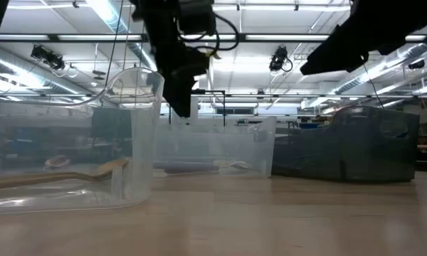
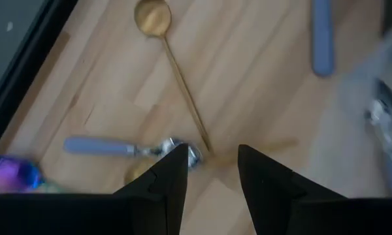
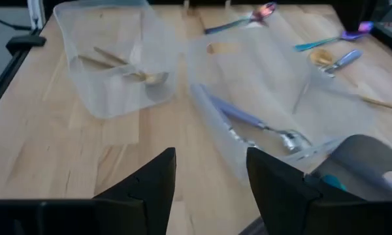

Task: Sort silverware by color (type)
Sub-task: Put the gold spoon into the bottom transparent bin

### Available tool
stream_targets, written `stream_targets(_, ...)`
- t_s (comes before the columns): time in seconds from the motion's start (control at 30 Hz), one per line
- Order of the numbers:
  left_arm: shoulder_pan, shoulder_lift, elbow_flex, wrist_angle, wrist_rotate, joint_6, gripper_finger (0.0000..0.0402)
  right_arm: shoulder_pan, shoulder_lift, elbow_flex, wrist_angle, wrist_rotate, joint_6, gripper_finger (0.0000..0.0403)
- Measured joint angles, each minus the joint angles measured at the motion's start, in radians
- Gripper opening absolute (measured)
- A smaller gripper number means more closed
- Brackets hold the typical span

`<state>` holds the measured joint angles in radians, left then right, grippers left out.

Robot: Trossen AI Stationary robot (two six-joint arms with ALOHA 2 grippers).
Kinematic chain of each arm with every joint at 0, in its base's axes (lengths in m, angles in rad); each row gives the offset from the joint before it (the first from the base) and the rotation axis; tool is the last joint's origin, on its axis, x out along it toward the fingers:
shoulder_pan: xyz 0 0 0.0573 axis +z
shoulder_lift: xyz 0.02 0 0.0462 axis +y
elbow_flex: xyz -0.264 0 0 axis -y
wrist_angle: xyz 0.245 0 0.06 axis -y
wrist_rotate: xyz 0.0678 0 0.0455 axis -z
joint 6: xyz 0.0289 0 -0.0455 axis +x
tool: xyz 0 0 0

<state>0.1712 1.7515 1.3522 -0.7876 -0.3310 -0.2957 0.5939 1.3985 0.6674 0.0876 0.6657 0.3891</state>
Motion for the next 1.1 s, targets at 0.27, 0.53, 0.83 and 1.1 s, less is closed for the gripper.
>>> stream_targets(0.27, 0.147, 0.007, -0.091, 0.206, 0.149, 0.028, 0.0141, 0.001, -0.011, 0.0, 0.012, -0.03, 0.054, 0.0196)
stream_targets(0.53, 0.201, 0.07, -0.1, 0.305, 0.2, 0.03, 0.0141, 0.058, 0.02, 0.0, 0.035, -0.067, 0.144, 0.0196)
stream_targets(0.83, 0.228, 0.172, -0.088, 0.372, 0.261, 0.016, 0.0141, 0.065, 0.082, 0.0, 0.087, -0.1, 0.155, 0.0196)
stream_targets(1.1, 0.24, 0.258, -0.007, 0.356, 0.268, 0.021, 0.0141, 0.064, 0.084, 0.0, 0.11, -0.118, 0.13, 0.0196)
